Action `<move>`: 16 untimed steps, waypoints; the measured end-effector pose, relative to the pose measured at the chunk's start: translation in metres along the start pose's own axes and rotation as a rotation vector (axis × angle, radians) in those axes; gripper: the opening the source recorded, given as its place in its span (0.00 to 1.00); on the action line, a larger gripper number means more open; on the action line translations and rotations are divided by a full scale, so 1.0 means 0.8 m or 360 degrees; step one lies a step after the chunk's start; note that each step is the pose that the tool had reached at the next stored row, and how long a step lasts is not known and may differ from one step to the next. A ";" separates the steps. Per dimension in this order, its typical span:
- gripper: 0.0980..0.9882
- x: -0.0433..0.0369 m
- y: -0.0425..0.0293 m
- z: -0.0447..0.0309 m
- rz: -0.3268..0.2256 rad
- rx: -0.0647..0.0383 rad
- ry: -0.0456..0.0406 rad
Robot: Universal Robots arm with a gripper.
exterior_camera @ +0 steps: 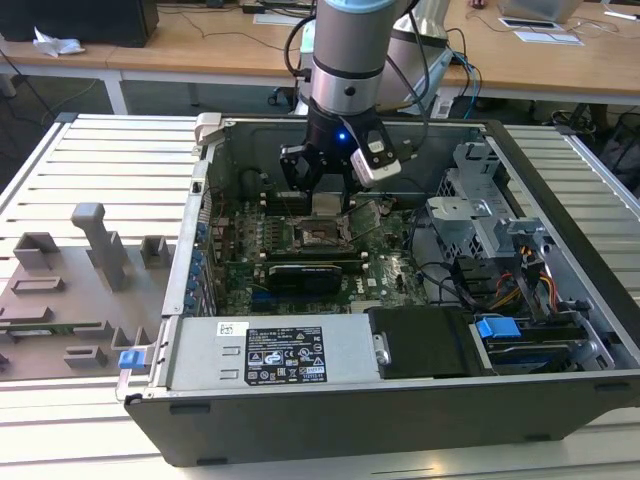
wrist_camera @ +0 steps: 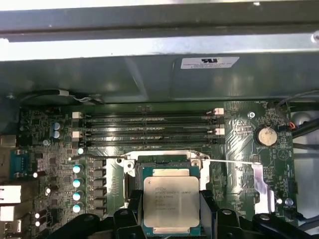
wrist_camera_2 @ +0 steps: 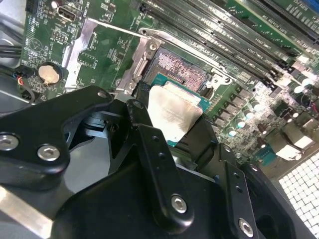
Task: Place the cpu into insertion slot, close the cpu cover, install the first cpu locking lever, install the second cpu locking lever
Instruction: 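Place the cpu into insertion slot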
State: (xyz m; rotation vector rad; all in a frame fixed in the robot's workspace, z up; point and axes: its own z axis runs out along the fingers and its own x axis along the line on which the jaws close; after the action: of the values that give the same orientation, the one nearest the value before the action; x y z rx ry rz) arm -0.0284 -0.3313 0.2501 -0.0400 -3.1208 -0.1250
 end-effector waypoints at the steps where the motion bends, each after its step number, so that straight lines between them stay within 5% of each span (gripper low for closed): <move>1: 0.50 0.000 -0.0003 0.0034 0.0000 0.0000 0.0000; 4: 0.50 0.000 -0.0007 0.0096 0.0000 0.0002 0.0000; 16: 0.50 0.000 -0.0008 0.0103 0.0045 0.0004 -0.0004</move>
State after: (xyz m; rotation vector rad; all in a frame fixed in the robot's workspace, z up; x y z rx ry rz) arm -0.0284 -0.3313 0.2418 -0.0842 -3.1212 -0.1210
